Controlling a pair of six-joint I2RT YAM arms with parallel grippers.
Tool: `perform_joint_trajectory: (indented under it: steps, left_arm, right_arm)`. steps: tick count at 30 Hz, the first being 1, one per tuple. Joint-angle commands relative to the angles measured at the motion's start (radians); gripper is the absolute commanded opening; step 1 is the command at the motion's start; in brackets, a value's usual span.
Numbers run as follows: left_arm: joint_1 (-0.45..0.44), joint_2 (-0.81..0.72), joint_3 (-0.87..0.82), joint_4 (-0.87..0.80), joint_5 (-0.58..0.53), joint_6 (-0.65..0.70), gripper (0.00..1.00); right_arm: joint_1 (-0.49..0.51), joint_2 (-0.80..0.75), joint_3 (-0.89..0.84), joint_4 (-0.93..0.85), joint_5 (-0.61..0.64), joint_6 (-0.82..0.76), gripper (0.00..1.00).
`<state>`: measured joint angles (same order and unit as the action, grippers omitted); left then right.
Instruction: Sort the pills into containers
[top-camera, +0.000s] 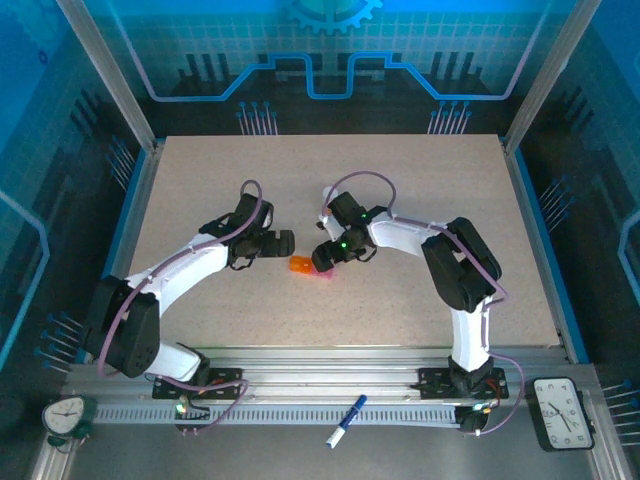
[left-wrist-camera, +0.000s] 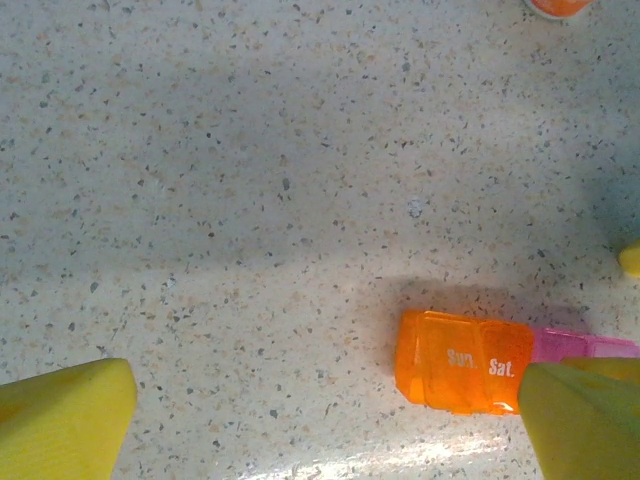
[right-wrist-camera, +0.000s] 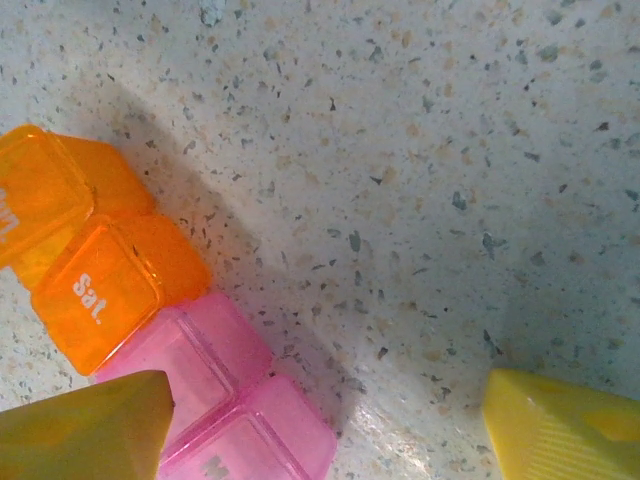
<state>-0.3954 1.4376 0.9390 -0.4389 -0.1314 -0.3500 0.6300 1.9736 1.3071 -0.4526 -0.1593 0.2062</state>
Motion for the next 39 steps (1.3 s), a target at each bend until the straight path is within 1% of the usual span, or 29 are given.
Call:
perform_joint_trajectory:
  steps: [1,6,11,17,23,31,39]
  left_arm:
    - [0.004,-0.004,-0.018,-0.058,-0.002,-0.034,0.99]
    - [-0.004,-0.022,-0.059,-0.092,0.009,-0.068,0.99]
    - [-0.046,-0.040,-0.132,-0.095,0.021,-0.103,0.99]
    - [-0.079,-0.006,-0.180,-0.040,0.035,-0.141,0.99]
    - [-0.083,0.051,-0.140,-0.017,0.020,-0.132,0.99]
    - [-0.080,0.107,-0.058,-0.029,-0.021,-0.094,0.99]
    - [-0.045,0.131,-0.001,-0.038,-0.030,-0.069,0.99]
  right_arm:
    - [0.011,0.026,0.013,-0.018,0.014,0.010,0.81]
    - [0.011,0.031,0.000,-0.009,0.007,0.016,0.81]
    - [0.010,0.034,-0.007,-0.007,0.008,0.017,0.81]
    - [0.013,0.042,-0.012,-0.006,0.004,0.015,0.80]
    - [0.016,0.047,-0.017,-0.003,0.004,0.015,0.80]
    - [0.023,0.057,-0.019,0.000,0.004,0.013,0.80]
    - [0.026,0.064,-0.026,0.003,0.005,0.012,0.79]
